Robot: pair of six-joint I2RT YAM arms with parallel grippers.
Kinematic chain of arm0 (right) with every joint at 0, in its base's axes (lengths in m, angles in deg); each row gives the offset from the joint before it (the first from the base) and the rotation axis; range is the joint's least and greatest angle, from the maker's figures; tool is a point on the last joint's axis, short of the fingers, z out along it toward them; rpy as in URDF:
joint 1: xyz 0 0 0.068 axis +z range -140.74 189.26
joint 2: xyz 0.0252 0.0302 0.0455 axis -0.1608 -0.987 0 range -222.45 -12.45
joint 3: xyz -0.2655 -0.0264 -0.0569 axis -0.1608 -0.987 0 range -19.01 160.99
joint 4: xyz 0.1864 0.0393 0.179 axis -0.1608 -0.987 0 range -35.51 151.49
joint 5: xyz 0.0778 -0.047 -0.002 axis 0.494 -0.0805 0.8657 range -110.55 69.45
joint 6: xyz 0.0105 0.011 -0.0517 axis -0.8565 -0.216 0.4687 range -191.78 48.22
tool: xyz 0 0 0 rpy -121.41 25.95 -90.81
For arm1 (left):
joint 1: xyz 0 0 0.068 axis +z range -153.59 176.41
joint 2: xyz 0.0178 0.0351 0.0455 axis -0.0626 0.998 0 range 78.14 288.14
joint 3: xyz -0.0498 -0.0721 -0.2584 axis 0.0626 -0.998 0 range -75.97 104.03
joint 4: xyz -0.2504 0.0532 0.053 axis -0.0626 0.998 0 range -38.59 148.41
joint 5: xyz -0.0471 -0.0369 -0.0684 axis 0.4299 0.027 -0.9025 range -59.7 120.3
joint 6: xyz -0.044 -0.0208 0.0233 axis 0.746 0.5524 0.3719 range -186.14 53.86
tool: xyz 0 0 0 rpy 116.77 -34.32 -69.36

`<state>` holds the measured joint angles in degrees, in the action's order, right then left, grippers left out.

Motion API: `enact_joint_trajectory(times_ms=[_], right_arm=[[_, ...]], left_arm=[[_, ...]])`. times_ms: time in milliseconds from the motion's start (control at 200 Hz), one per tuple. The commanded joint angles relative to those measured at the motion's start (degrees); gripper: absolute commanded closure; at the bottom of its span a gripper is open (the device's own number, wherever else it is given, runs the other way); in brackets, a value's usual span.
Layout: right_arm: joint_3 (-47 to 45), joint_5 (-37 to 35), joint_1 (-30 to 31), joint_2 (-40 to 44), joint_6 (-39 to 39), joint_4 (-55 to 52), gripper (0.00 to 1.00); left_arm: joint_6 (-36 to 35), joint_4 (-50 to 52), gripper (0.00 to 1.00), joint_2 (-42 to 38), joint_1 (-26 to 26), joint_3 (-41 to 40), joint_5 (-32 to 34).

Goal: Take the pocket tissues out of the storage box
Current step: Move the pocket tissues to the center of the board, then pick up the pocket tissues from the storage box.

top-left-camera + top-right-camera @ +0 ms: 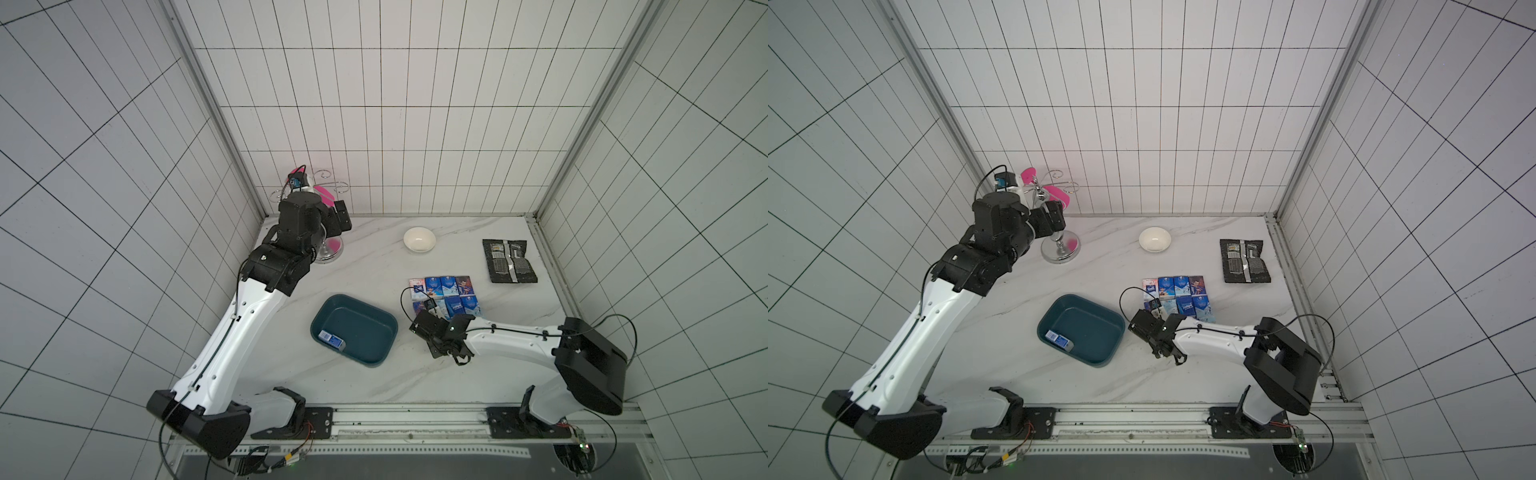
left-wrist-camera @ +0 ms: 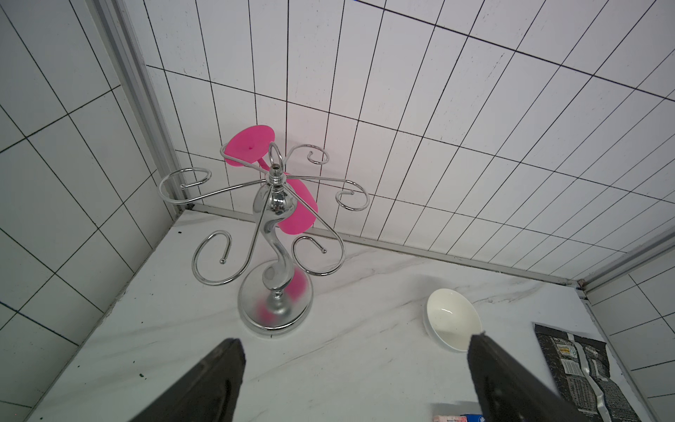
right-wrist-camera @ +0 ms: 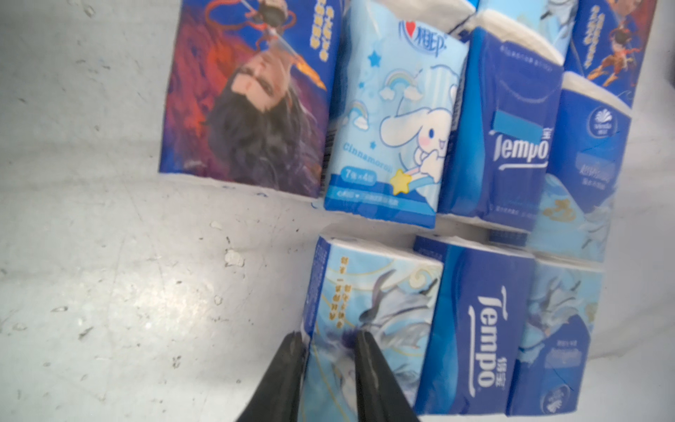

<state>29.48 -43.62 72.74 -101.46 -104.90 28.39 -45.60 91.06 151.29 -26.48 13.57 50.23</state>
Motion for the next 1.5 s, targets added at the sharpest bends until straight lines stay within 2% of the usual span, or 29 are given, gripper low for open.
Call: enact_joint_trajectory(times_ms=[0, 295, 550, 630, 760, 870, 1025, 1319, 1499], right_arm=[[-1.05, 0.35, -1.14, 0.71, 2.18, 0.23, 0.71], [1.18, 1.41, -1.96, 1.56, 3.16, 0.78, 0.69], [6.52, 1.36, 1.67, 7.81, 3.98, -4.28, 0.65], [7.7, 4.52, 2.57, 9.7, 5.75, -3.45, 0.64], [8.95, 14.04, 3.7, 10.52, 12.68, 3.67, 0.6], [13.73, 20.05, 4.57, 7.07, 16.79, 5.91, 0.58], [22.64, 25.16, 5.77, -2.29, 20.91, 7.27, 0.56], [34.92, 35.48, 6.63, -16.67, 23.35, 10.13, 0.55], [39.92, 38.45, 7.18, -22.99, 24.17, 10.1, 0.54]], left_arm=[[-0.32, -0.7, 0.01, 0.4, -0.22, 1.52, 0.44], [-0.87, -0.59, 0.01, -0.28, -0.22, 1.25, 1.08], [-0.62, -0.32, 0.01, -0.63, -0.22, 0.91, 0.99], [-0.89, -0.28, 0.01, -0.63, -0.22, 0.64, 1.3], [-0.91, -0.34, 0.01, -0.11, -0.13, 0.63, 1.37], [-0.72, -0.17, 0.01, 0.1, -0.13, 0.97, 1.08], [-0.65, 0.24, 0.01, -0.17, -0.2, 1.43, 1.1], [-1.66, 0.94, 0.01, -0.55, -0.13, 1.88, 1.64], [-1.29, 0.68, 0.01, -0.85, -0.13, 1.0, 1.09]])
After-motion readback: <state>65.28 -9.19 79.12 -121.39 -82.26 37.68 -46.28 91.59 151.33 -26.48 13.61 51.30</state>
